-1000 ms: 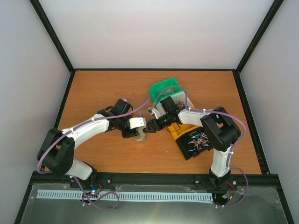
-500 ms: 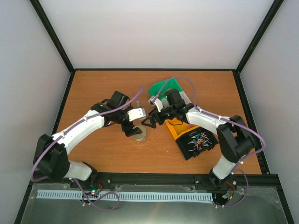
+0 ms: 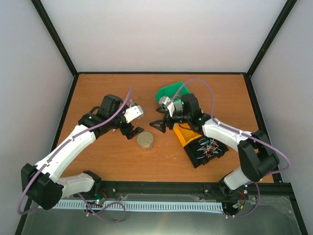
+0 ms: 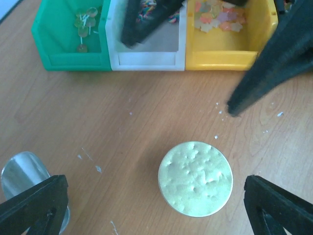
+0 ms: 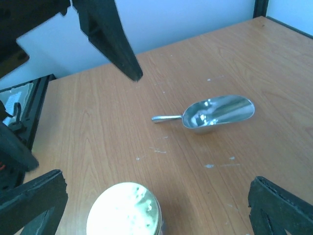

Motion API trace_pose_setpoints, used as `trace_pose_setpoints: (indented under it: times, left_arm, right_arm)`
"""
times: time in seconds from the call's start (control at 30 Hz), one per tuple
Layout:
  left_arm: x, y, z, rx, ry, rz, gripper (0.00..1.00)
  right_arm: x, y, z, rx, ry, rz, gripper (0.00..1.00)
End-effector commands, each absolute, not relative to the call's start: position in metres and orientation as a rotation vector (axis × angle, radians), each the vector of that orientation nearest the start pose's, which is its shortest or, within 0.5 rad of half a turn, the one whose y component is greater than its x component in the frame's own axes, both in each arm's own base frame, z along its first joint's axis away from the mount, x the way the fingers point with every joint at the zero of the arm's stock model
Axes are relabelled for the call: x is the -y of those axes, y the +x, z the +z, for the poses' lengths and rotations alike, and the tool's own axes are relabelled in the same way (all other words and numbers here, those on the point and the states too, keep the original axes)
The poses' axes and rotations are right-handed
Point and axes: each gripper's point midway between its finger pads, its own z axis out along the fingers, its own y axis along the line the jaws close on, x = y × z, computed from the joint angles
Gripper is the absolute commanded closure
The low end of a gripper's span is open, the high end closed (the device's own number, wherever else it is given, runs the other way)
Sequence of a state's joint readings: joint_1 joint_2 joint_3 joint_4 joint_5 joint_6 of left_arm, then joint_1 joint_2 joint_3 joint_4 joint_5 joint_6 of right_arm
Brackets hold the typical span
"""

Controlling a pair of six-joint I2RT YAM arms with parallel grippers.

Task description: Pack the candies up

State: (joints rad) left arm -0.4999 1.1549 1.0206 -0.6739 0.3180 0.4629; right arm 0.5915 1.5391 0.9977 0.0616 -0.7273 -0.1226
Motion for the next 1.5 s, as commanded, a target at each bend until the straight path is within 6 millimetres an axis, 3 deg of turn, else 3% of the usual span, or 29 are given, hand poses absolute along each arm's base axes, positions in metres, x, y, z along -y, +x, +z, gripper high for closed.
trace_pose_setpoints:
  times: [0.0,0.33,0.63,0.97,1.27,1.47]
  left_arm:
    - [0.197,0.248,0.196,-2.075,1.257,-0.408,0.00]
    - [0.195,0.235,0.164,-2.024,1.407,-0.404,0.00]
    - [0.202,0.216,0.150,-1.906,1.547,-0.473,0.09]
    - [0.216,0.208,0.121,-1.794,1.659,-0.518,0.31]
    - [0.219,0.208,0.108,-1.730,1.713,-0.480,0.38]
    - [0.223,0.206,0.090,-1.700,1.768,-0.413,0.44]
  right_arm:
    - [-0.325,0.275,0.192,-1.577,-1.126,1.002,0.00]
    - [-0.332,0.236,0.099,-1.628,-1.218,1.028,0.00]
    - [-0.349,0.236,0.054,-1.649,-1.280,0.913,0.00]
    - [-0.368,0.238,0.041,-1.607,-1.287,0.925,0.00]
    - [-0.376,0.239,0.023,-1.586,-1.292,0.934,0.00]
    - [-0.380,0.240,0.024,-1.561,-1.297,0.944,0.00]
